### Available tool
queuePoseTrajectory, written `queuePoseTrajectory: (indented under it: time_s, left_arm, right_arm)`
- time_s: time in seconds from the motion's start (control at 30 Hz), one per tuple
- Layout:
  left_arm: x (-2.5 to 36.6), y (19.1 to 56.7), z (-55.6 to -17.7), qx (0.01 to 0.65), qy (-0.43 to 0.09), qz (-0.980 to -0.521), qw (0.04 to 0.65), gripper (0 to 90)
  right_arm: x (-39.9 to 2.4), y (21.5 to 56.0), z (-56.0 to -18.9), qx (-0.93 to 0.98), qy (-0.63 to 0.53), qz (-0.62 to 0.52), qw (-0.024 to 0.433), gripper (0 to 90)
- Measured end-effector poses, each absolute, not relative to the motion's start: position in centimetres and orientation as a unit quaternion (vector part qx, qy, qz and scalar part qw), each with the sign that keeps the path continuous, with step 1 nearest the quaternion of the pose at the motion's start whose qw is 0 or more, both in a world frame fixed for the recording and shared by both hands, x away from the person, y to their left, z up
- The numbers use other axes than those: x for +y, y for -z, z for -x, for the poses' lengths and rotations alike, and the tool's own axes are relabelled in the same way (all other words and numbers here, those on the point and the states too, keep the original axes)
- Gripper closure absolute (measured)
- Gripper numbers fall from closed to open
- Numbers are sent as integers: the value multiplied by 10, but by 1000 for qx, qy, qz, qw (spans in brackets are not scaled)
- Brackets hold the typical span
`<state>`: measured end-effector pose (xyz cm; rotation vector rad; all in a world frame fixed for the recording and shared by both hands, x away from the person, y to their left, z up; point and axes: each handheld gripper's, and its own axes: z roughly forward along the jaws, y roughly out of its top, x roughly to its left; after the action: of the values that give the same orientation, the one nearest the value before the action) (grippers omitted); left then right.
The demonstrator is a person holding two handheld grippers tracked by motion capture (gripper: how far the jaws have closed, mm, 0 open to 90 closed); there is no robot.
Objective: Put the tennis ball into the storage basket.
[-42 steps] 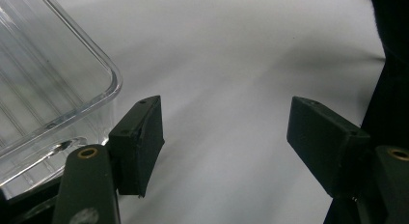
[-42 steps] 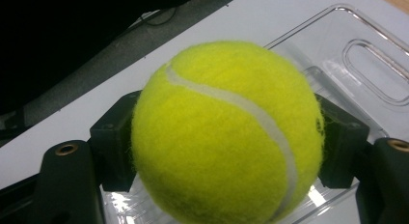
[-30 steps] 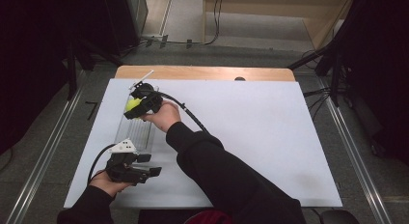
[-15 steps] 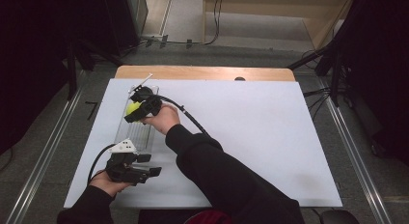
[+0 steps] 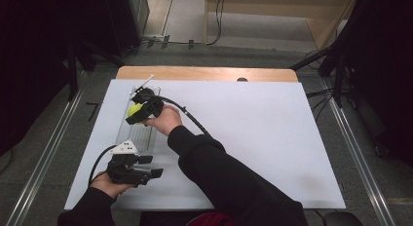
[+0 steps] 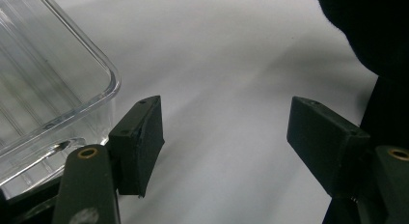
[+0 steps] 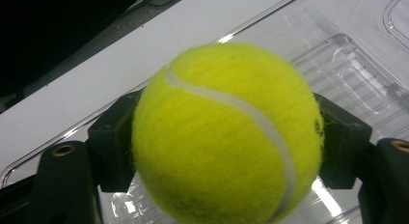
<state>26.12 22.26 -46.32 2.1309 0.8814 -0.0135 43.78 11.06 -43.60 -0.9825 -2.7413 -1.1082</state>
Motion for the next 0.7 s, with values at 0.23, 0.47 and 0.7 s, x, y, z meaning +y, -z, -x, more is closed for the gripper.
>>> queuePoseTrajectory:
  time_s: [0.23, 0.47, 0.7]
  left_arm:
    - [223, 463, -261, 349, 5, -845, 404, 296]
    - [223, 463, -262, 350, 4, -845, 403, 296]
    - [223, 463, -262, 350, 4, -846, 403, 296]
  right_arm:
    - [108, 430, -437, -875, 366, 315, 12, 153]
    - [104, 423, -435, -876, 370, 309, 12, 153]
    - [97, 415, -430, -877, 373, 303, 14, 153]
